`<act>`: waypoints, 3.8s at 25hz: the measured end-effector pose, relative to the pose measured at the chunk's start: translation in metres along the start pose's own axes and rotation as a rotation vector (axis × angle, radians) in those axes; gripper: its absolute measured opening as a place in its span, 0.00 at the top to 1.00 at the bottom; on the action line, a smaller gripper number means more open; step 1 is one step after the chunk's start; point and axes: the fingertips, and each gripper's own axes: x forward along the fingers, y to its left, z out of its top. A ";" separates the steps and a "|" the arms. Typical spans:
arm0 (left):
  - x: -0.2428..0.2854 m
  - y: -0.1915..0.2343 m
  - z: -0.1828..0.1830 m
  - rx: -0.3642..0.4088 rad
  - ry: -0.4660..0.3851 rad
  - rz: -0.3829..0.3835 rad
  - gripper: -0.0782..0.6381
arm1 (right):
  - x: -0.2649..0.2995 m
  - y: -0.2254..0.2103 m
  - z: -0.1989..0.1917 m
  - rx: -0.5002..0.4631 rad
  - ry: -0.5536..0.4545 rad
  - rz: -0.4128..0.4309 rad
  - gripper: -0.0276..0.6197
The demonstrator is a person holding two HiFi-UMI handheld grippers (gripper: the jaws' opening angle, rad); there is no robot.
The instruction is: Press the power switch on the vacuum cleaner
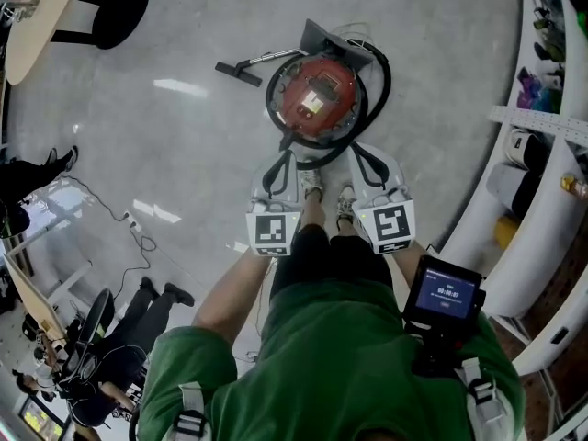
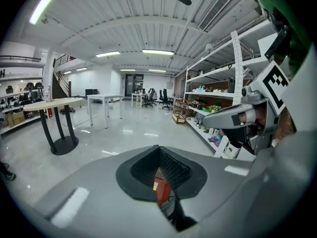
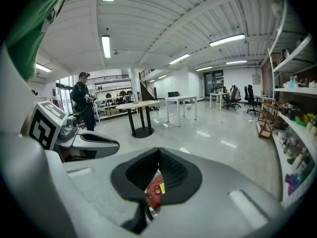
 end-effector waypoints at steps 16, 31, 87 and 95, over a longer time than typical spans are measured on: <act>0.095 0.036 -0.104 -0.013 0.121 -0.068 0.88 | 0.091 -0.014 -0.096 0.022 0.135 0.008 0.95; 0.159 0.038 -0.191 0.047 0.222 -0.140 0.88 | 0.143 -0.016 -0.175 0.003 0.186 0.030 0.95; 0.225 0.049 -0.290 0.142 0.432 -0.207 0.88 | 0.156 -0.026 -0.251 0.098 0.281 -0.016 0.95; 0.226 0.049 -0.291 0.153 0.473 -0.206 0.88 | 0.152 -0.027 -0.249 0.099 0.285 -0.020 0.95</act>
